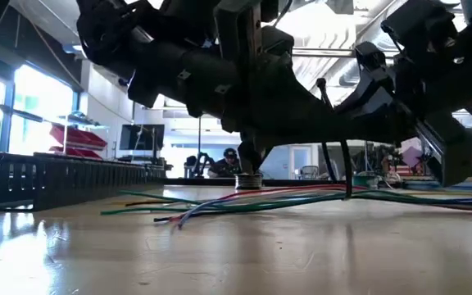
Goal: Ziptie cables
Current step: Wrap the black zip tie on the cable
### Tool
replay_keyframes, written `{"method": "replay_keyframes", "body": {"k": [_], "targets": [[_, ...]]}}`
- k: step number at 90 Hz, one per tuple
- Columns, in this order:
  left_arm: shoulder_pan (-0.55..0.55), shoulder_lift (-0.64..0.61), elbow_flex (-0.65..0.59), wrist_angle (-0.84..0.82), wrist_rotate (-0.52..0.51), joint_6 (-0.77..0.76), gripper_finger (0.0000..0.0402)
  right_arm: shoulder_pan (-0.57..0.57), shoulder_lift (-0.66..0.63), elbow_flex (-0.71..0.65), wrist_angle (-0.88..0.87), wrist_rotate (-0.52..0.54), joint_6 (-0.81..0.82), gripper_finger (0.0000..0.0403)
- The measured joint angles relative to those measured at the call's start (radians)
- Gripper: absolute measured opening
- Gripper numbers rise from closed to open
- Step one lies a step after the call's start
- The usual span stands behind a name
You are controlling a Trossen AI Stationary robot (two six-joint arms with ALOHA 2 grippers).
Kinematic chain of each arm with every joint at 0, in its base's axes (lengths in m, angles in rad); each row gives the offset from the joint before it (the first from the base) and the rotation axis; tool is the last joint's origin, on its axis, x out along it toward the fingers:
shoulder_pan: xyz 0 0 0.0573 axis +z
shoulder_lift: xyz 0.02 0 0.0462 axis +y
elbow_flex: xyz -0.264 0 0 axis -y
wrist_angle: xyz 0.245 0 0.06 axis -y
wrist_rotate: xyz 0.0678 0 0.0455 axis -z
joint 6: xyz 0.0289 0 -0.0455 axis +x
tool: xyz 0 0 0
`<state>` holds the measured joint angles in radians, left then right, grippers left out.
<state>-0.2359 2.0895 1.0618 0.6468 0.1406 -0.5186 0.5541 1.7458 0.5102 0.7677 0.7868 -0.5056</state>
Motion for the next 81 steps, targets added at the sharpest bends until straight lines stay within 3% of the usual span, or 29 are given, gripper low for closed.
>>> {"method": "replay_keyframes", "body": {"k": [35,81], "targets": [[0.000,0.000,0.000,0.000,0.000,0.006,0.0000,-0.005,0.000,0.054,-0.122,0.019,0.011,0.0000],[0.000,0.000,0.000,-0.027,-0.001,0.007,0.0000,0.002,0.000,0.045,-0.087,0.032,-0.064,0.0000]]}}
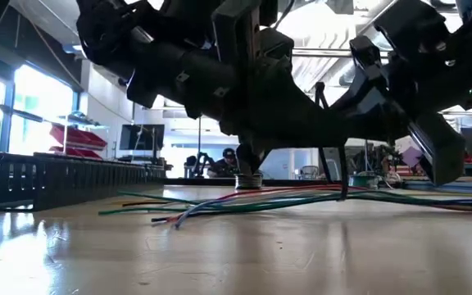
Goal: Ziptie cables
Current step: Wrap the black zip tie on the cable
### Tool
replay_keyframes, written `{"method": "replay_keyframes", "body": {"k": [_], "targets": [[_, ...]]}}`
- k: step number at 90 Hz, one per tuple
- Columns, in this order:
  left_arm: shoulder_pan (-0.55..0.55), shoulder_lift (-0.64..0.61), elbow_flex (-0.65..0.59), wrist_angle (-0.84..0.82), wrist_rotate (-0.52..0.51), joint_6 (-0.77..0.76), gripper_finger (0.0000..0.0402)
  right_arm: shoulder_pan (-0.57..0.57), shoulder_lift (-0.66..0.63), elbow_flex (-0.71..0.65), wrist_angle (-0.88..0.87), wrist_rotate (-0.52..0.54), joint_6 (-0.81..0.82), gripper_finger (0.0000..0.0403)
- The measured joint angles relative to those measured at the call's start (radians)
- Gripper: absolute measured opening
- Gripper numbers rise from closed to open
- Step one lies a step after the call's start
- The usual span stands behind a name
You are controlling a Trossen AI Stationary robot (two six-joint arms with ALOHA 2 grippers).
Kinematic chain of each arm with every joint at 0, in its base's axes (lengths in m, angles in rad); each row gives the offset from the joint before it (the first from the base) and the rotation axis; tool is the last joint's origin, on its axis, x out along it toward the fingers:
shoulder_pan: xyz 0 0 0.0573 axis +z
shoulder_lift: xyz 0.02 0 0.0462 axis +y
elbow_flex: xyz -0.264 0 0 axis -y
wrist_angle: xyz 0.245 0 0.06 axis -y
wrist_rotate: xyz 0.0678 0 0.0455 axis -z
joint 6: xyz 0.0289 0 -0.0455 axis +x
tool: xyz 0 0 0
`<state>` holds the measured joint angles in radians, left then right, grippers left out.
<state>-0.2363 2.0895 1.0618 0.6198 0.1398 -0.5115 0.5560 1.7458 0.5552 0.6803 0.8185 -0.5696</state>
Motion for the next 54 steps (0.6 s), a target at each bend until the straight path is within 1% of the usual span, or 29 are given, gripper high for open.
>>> {"method": "replay_keyframes", "body": {"k": [24,54], "targets": [[0.000,0.000,0.000,-0.016,0.006,0.011,0.0000,0.006,0.000,0.000,0.042,-0.012,-0.081,0.0000],[0.000,0.000,0.000,-0.017,0.014,0.016,0.0000,0.006,0.000,0.000,0.043,-0.039,-0.207,0.0000]]}}
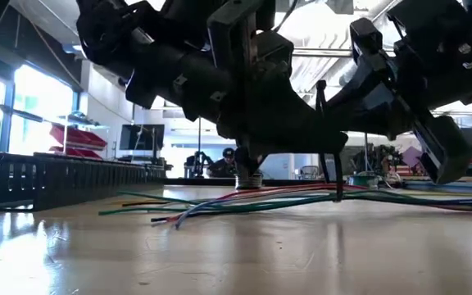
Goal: Ziptie cables
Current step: Wrap the black zip tie on the cable
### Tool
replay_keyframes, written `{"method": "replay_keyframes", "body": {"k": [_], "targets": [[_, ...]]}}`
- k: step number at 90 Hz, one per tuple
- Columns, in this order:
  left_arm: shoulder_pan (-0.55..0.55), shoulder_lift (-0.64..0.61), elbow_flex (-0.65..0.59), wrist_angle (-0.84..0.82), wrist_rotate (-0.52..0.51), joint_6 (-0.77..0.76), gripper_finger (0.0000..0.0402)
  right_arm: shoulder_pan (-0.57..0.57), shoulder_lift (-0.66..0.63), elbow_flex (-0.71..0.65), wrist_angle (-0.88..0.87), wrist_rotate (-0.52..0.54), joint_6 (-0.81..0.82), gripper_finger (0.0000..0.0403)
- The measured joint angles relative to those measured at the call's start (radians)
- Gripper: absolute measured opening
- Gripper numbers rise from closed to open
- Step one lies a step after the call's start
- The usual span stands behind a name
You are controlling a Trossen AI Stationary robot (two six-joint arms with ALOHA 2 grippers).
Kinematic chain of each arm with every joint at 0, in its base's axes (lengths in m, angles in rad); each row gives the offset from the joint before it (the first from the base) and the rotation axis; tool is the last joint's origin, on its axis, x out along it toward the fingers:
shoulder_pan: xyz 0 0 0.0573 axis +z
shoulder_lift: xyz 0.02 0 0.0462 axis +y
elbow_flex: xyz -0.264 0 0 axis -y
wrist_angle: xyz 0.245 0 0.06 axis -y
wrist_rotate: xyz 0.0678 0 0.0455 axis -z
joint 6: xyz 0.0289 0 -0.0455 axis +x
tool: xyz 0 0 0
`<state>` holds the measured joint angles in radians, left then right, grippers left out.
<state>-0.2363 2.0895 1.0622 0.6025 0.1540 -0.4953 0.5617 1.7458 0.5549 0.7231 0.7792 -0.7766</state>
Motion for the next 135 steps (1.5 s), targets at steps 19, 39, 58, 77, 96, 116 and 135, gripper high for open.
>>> {"method": "replay_keyframes", "body": {"k": [19,39,58,77,96,116,135], "targets": [[0.004,0.000,0.000,0.000,0.062,-0.018,0.0000,0.000,0.000,0.000,0.000,-0.003,-0.149,0.0000],[0.023,0.000,0.000,0.000,0.107,-0.088,0.0000,0.004,0.000,0.000,0.018,-0.002,-0.259,0.0000],[0.047,0.000,0.000,-0.001,0.153,-0.140,0.0000,0.004,0.000,0.000,0.034,0.011,-0.333,0.0000],[0.057,0.000,0.000,-0.001,0.178,-0.191,0.0000,0.008,0.000,0.000,0.056,0.060,-0.411,0.0000],[0.062,0.000,0.000,0.002,0.185,-0.229,0.0000,0.024,0.000,-0.001,0.047,0.060,-0.426,0.0000],[0.073,0.000,0.000,0.053,0.226,-0.262,0.0000,0.053,0.000,-0.001,0.094,0.077,-0.487,0.0000],[0.077,-0.001,0.000,0.055,0.218,-0.268,0.0000,0.045,0.000,-0.001,0.076,0.130,-0.476,0.0000]]}}
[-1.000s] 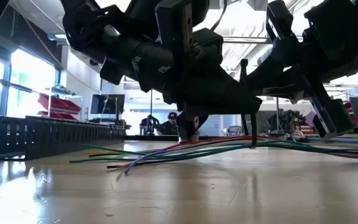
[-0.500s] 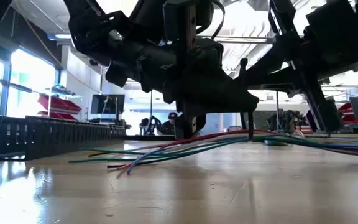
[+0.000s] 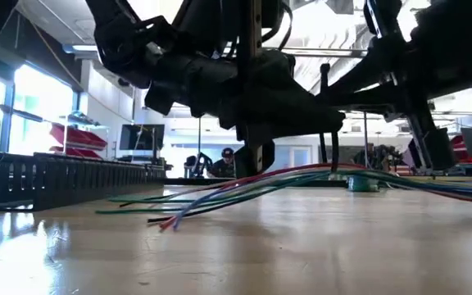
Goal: Ziptie cables
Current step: Wrap the black zip tie on the cable
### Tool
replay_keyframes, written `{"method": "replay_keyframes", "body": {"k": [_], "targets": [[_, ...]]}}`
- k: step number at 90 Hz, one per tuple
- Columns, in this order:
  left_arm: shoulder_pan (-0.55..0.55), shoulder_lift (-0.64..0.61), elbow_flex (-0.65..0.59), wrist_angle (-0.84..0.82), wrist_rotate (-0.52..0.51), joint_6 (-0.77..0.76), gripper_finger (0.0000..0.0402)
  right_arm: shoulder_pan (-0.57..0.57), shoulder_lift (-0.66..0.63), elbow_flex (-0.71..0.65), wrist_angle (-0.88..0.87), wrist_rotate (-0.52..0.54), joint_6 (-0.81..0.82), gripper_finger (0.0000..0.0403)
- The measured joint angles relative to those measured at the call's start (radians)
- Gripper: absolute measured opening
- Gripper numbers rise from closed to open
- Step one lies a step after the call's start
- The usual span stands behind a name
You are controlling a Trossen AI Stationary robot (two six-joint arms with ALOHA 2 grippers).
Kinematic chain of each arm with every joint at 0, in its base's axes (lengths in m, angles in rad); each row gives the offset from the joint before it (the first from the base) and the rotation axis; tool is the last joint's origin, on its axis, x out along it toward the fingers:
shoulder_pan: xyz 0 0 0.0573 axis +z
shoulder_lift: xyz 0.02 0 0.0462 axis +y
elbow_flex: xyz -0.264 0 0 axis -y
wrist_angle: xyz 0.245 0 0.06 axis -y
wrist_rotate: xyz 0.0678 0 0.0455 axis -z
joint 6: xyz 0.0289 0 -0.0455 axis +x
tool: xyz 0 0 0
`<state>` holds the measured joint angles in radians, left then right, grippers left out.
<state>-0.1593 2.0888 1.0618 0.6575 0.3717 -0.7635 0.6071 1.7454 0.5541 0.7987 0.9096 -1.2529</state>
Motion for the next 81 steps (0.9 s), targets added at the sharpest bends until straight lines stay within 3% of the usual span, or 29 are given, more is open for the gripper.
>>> {"method": "replay_keyframes", "body": {"k": [19,55,81], "targets": [[-0.018,0.000,0.000,-0.001,-0.014,0.015,0.0011,0.000,0.000,0.000,-0.048,-0.002,0.097,0.0000],[-0.026,0.000,-0.001,-0.057,-0.065,0.103,0.0108,0.000,0.000,0.000,-0.081,-0.011,0.212,0.0000],[-0.054,0.000,-0.001,-0.022,-0.062,0.163,0.0098,-0.007,0.000,0.000,-0.187,-0.002,0.464,0.0000]]}}
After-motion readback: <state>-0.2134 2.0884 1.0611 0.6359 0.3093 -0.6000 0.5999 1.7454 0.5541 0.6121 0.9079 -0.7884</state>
